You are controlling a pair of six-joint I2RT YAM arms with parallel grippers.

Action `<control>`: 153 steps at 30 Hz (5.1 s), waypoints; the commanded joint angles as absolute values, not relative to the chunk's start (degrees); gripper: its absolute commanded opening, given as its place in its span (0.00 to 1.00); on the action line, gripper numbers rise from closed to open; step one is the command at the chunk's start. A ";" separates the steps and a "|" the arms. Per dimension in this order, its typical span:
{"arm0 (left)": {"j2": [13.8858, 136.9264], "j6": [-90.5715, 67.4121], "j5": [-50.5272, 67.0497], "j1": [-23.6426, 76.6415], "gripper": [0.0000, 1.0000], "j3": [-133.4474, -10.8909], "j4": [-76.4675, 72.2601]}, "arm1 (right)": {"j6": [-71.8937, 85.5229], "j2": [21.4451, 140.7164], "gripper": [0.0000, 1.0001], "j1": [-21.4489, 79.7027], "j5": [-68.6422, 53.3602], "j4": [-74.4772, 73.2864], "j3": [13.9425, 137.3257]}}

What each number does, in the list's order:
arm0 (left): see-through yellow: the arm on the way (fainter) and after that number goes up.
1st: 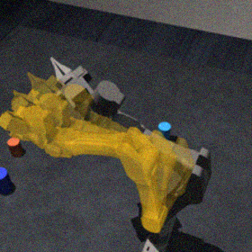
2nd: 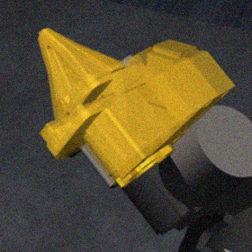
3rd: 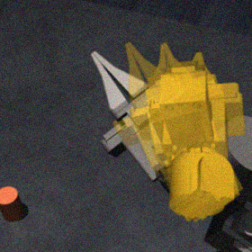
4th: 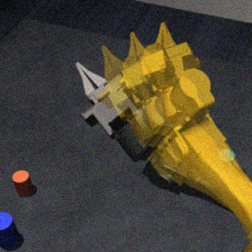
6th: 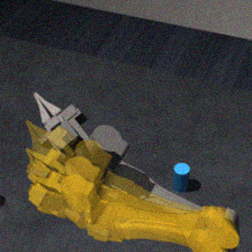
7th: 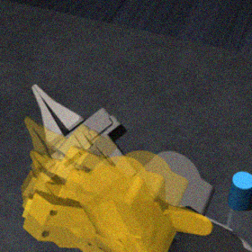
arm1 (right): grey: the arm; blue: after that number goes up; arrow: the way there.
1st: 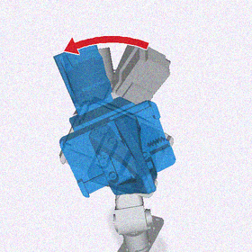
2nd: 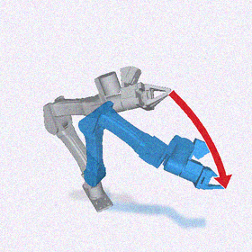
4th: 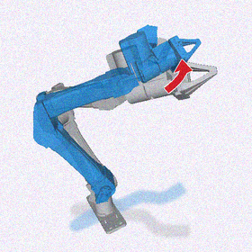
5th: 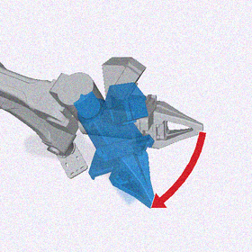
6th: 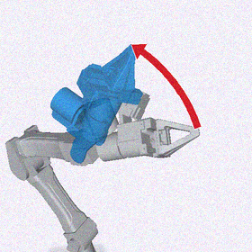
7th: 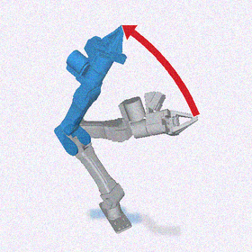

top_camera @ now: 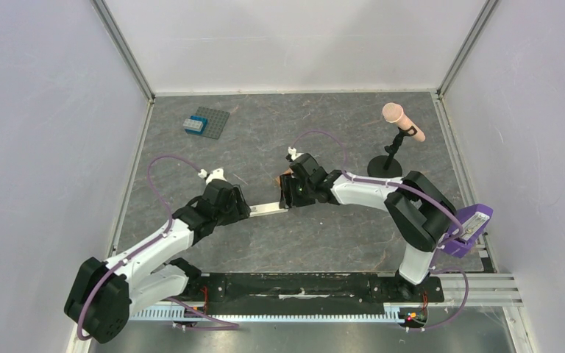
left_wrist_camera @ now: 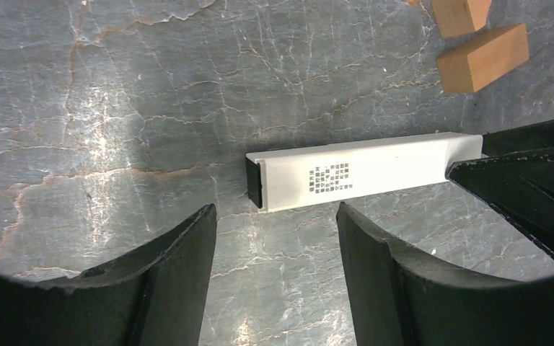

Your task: Load the batteries into the remote control

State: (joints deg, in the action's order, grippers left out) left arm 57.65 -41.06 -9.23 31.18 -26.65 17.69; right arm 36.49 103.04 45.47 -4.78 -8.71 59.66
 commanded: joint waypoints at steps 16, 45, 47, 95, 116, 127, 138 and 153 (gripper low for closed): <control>64.60 -43.55 -7.78 30.41 0.65 -25.65 7.96 | 36.87 106.03 0.37 49.09 6.15 -19.07 59.99; 67.73 -47.25 0.80 30.25 0.38 -22.36 -0.74 | 43.82 107.98 0.35 52.70 2.29 -15.26 60.11; 67.29 -46.64 0.25 29.92 0.38 -23.40 1.11 | 44.05 106.89 0.38 51.84 2.43 -15.14 59.75; 75.60 -30.36 0.22 26.07 0.69 -45.93 12.79 | 24.27 91.07 0.90 51.42 5.41 -13.58 55.00; 41.82 -32.28 -7.13 25.85 0.70 -53.41 38.41 | -1.93 106.33 0.61 47.90 -8.91 -15.01 68.51; 36.04 -34.25 -5.98 25.85 0.70 -55.23 45.28 | 11.28 100.53 0.42 52.78 -5.19 -10.20 56.96; 32.84 -37.32 -7.37 25.85 0.72 -58.19 52.12 | 20.69 91.56 0.73 55.50 9.73 -9.23 52.46; 19.60 -37.74 -4.61 25.85 0.79 -60.21 52.29 | 28.88 35.41 0.98 55.37 33.40 -26.86 46.90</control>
State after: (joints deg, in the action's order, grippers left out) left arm 25.82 -41.78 -7.22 26.09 -60.45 57.78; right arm 24.34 46.33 55.51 22.70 -18.46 44.14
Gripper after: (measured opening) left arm 0.780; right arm 0.979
